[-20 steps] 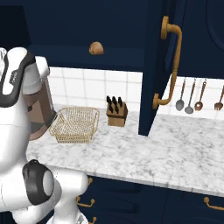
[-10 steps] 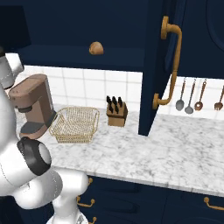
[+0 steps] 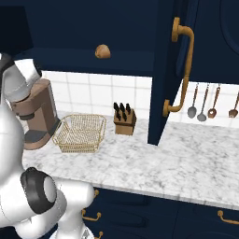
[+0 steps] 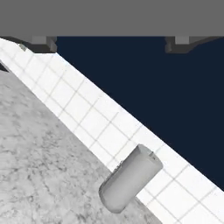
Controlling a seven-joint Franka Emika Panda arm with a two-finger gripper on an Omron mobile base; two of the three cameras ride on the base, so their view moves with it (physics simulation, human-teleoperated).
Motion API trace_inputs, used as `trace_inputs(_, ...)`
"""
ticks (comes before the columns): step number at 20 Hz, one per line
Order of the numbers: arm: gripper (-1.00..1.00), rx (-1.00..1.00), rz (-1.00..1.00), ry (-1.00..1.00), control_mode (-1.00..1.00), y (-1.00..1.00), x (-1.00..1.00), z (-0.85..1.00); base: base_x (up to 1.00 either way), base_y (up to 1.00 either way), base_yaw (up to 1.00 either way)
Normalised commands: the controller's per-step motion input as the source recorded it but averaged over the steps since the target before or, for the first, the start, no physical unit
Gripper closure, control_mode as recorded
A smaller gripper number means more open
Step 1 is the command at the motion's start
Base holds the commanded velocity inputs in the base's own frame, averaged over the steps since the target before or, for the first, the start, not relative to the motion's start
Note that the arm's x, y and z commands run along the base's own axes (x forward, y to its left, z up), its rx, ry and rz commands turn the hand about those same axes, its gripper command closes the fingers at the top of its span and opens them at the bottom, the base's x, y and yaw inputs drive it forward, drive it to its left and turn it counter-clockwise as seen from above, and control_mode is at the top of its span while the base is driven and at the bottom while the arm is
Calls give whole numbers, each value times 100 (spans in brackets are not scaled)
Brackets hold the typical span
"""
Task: Open the cabinet, pick up the bread from the cabinet and place it in the basket. Then move the basket to the dining counter.
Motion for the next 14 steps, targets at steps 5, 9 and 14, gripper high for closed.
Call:
trace_inputs(5, -100, -42, -19, -9, -100, -97, -4, -34, 0, 0, 0)
trace_inputs(9, -100, -57, -1, -24, -100, -49, -5, -4, 0, 0, 0)
trace_inputs(14, -100, -59, 2, -30, -100, -50, 0, -18, 0, 0, 0)
